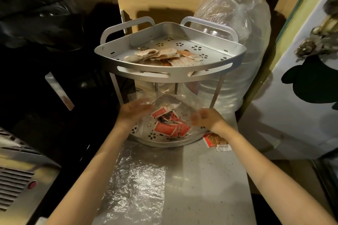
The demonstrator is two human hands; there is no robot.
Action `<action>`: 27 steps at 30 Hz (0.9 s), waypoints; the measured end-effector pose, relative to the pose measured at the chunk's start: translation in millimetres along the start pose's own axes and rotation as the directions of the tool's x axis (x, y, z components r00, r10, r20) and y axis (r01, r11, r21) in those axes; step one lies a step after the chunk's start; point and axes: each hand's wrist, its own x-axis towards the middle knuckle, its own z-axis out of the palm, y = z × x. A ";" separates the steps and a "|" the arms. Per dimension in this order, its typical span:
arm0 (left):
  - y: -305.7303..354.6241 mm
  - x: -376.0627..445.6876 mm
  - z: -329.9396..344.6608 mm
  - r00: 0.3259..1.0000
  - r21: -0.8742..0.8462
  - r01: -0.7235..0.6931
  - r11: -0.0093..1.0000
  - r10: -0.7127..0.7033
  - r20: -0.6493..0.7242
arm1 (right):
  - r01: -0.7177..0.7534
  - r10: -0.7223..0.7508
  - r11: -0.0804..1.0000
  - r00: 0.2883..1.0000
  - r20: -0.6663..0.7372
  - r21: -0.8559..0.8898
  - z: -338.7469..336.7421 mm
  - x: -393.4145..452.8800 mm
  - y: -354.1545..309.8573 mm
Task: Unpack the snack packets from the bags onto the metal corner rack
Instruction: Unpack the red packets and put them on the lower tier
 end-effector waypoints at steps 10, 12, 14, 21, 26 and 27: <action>-43.5 0.2 -24.8 0.993 0.291 0.072 0.954 -0.095 0.065 | -0.033 0.032 0.999 0.999 0.037 0.021 2.2 0.4 -1.2; -42.7 4.8 -20.7 0.998 0.290 0.054 0.956 -0.055 -0.005 | -0.021 0.023 0.999 0.997 0.069 -0.030 1.8 -2.3 -1.5; -42.1 8.8 -18.0 0.998 0.238 0.021 0.971 -0.007 -0.063 | 0.000 -0.003 0.999 0.999 -0.054 -0.047 4.0 -2.1 -0.1; -21.4 -9.6 -16.1 0.989 0.132 -0.130 0.983 0.139 -0.056 | 0.038 0.027 0.979 0.950 -0.310 0.200 7.6 -5.9 -7.4; 2.5 -25.2 -17.5 0.968 0.059 -0.246 0.968 0.248 -0.039 | 0.166 -0.075 0.953 0.939 -0.335 0.253 0.5 -10.6 -12.4; 6.8 -26.1 -15.8 0.965 0.043 -0.258 0.965 0.260 -0.034 | 0.183 -0.086 0.946 0.937 -0.338 0.266 -1.4 -10.5 -12.2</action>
